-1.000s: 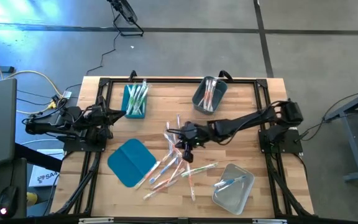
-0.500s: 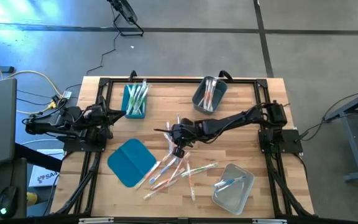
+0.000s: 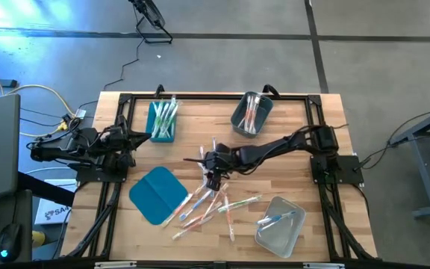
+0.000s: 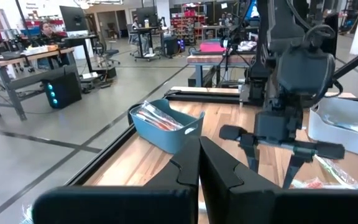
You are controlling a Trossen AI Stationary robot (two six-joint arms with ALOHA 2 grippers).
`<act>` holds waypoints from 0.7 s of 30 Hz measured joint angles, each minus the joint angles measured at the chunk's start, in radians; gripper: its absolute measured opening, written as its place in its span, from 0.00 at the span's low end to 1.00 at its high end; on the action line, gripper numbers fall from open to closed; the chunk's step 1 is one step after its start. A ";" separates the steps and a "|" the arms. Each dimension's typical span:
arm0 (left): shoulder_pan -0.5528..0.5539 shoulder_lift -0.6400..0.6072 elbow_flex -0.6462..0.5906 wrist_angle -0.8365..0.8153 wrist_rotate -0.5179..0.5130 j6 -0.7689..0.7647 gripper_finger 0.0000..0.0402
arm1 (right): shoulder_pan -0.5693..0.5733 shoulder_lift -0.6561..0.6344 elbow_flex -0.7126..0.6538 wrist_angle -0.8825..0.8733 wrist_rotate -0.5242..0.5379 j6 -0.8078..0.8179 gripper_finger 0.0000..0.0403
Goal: Pick & Place Toothbrushes
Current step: Put the orange toothbrush into the dark gray bin
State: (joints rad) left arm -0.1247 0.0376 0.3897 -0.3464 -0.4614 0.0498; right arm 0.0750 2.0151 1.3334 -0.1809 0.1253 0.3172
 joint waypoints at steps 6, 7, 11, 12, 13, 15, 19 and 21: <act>0.000 0.000 0.000 -0.001 0.000 0.000 0.00 | -0.001 0.025 0.002 0.036 0.005 0.000 0.51; 0.000 0.000 0.000 -0.001 0.000 0.000 0.00 | -0.001 0.027 0.000 0.028 0.007 0.000 0.51; 0.000 0.000 0.000 -0.001 0.000 0.000 0.00 | -0.002 0.040 0.001 0.036 0.007 0.003 0.51; 0.000 0.000 0.000 -0.001 0.000 0.000 0.00 | -0.004 0.044 0.000 0.030 0.007 0.003 0.51; 0.000 0.000 0.000 -0.001 0.000 0.000 0.00 | -0.005 0.055 0.000 0.042 0.005 0.004 0.51; 0.000 0.000 0.000 -0.001 0.000 0.000 0.00 | -0.005 0.069 0.000 0.042 0.001 0.004 0.51; 0.000 0.000 0.000 -0.002 0.000 -0.002 0.00 | -0.006 0.085 -0.001 0.049 0.003 0.000 0.51; 0.000 0.000 0.000 -0.002 0.000 -0.002 0.00 | -0.006 0.085 -0.001 0.056 0.003 0.000 0.50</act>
State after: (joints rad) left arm -0.1249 0.0376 0.3897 -0.3481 -0.4614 0.0479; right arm 0.0692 2.1002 1.3327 -0.1248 0.1285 0.3174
